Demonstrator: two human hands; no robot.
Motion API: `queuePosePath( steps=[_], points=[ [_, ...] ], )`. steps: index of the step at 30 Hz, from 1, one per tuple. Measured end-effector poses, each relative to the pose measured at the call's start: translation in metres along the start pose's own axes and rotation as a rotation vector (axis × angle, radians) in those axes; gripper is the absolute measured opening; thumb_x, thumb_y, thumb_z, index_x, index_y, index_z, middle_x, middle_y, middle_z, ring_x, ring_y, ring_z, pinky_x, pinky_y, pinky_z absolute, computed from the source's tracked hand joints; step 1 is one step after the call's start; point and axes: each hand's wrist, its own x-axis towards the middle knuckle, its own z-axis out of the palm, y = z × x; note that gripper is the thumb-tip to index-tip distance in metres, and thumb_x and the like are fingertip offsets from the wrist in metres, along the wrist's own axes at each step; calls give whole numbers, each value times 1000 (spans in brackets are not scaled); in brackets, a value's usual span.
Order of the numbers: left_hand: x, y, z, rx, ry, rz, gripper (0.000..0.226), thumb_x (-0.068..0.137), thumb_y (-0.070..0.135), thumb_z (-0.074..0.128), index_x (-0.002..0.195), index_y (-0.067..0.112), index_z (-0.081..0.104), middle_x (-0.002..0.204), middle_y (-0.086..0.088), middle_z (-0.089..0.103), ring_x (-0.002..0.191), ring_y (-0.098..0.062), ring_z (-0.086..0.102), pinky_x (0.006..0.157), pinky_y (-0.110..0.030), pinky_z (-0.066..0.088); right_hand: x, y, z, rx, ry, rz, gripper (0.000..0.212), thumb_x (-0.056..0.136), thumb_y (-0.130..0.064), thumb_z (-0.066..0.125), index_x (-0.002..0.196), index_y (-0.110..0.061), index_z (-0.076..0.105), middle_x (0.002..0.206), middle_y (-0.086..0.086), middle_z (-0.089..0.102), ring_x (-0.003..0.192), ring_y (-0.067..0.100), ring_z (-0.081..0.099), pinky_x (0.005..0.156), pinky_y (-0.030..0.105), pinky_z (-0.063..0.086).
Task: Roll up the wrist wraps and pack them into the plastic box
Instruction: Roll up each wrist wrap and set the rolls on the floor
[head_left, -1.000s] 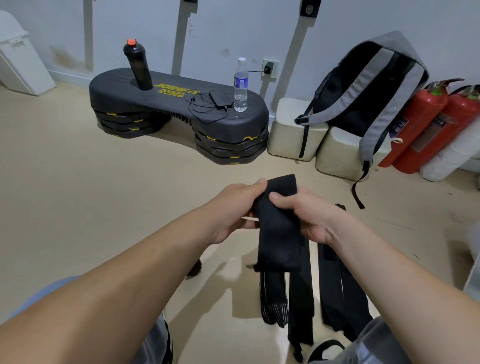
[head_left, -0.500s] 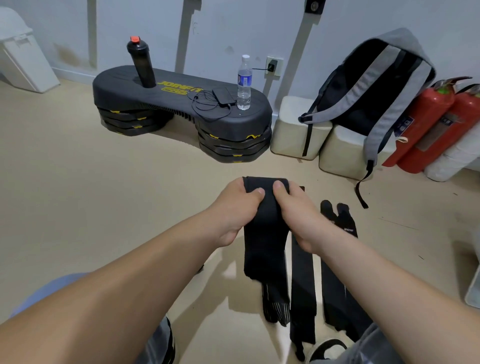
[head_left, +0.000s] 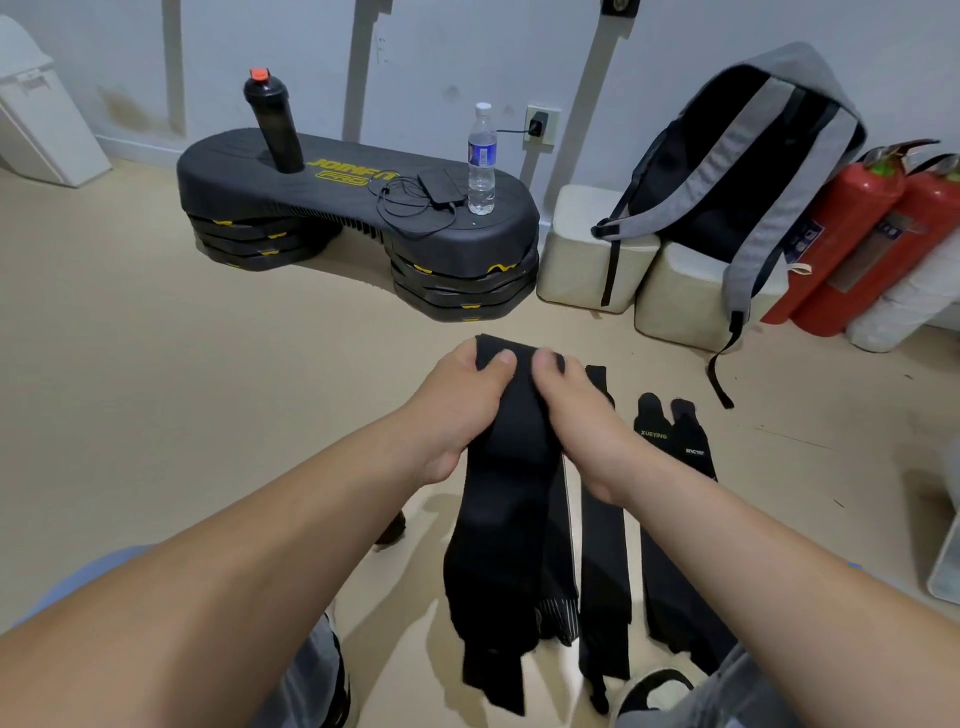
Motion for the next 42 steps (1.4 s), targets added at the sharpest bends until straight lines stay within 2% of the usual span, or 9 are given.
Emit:
queuePosePath(
  steps=[3, 6, 11, 20, 23, 27, 33, 39, 42],
  points=[
    [-8, -4, 5, 56, -200, -75, 26, 113, 26, 50, 136, 22, 61, 128, -3, 75, 118, -22, 73, 102, -42, 59, 11, -7, -17, 400, -46, 296, 62, 105, -63, 47, 127, -11, 72, 114, 14, 79, 102, 30, 78, 84, 42, 62],
    [-15, -7, 7, 127, -342, -197, 28, 113, 24, 48, 138, 20, 61, 127, -5, 77, 118, -24, 73, 103, -43, 58, 18, -4, -27, 373, -36, 367, 52, 105, -51, 56, 126, -7, 72, 113, 17, 79, 95, 32, 79, 74, 41, 63],
    [-11, 5, 4, 102, -101, -195, 33, 108, 45, 54, 125, 21, 69, 111, -2, 80, 95, -19, 75, 81, -38, 63, 18, -1, -21, 197, -85, 127, 27, 109, -29, 55, 126, -13, 69, 115, 18, 78, 104, 35, 76, 85, 47, 63],
    [-3, 13, -6, 106, 47, -48, 26, 112, 30, 48, 125, 18, 67, 114, -3, 80, 105, -23, 77, 98, -45, 61, 5, -4, -25, -45, -358, 106, 33, 111, -35, 50, 130, -15, 68, 121, 6, 79, 116, 26, 74, 105, 45, 55],
    [-9, 4, 0, 201, -142, -16, 27, 113, 25, 47, 133, 23, 65, 121, 1, 79, 111, -20, 75, 99, -39, 59, 7, -8, -20, 140, -208, 61, 44, 111, -50, 40, 128, -21, 69, 118, 4, 80, 111, 22, 76, 98, 41, 58],
    [-17, -1, 6, 287, -254, 12, 29, 114, 24, 45, 134, 25, 65, 120, 5, 79, 111, -12, 75, 98, -30, 58, 12, -7, -18, 135, 6, -9, 36, 112, -44, 43, 124, -19, 66, 116, 6, 79, 107, 22, 76, 93, 41, 61],
    [-11, 7, 4, 226, -6, 34, 37, 107, 52, 48, 124, 25, 65, 118, 3, 77, 110, -17, 74, 100, -43, 58, 9, -7, -14, 169, -73, -95, 30, 113, -33, 44, 125, -13, 64, 115, 8, 79, 108, 23, 77, 90, 39, 61],
    [-16, 11, 5, 304, 97, 126, 33, 112, 47, 39, 124, 20, 54, 114, 13, 62, 102, 6, 55, 80, -18, 44, 6, -7, -8, 102, -15, -133, 29, 112, -39, 47, 118, -16, 63, 116, 7, 77, 112, 22, 73, 98, 41, 58],
    [-18, 11, 4, 341, 103, 162, 39, 113, 48, 34, 134, 19, 50, 127, 10, 60, 110, 0, 57, 84, -24, 44, 4, -7, -6, 77, -29, -170, 27, 111, -42, 46, 122, -21, 60, 122, 2, 75, 117, 18, 71, 104, 43, 56]
  ],
)
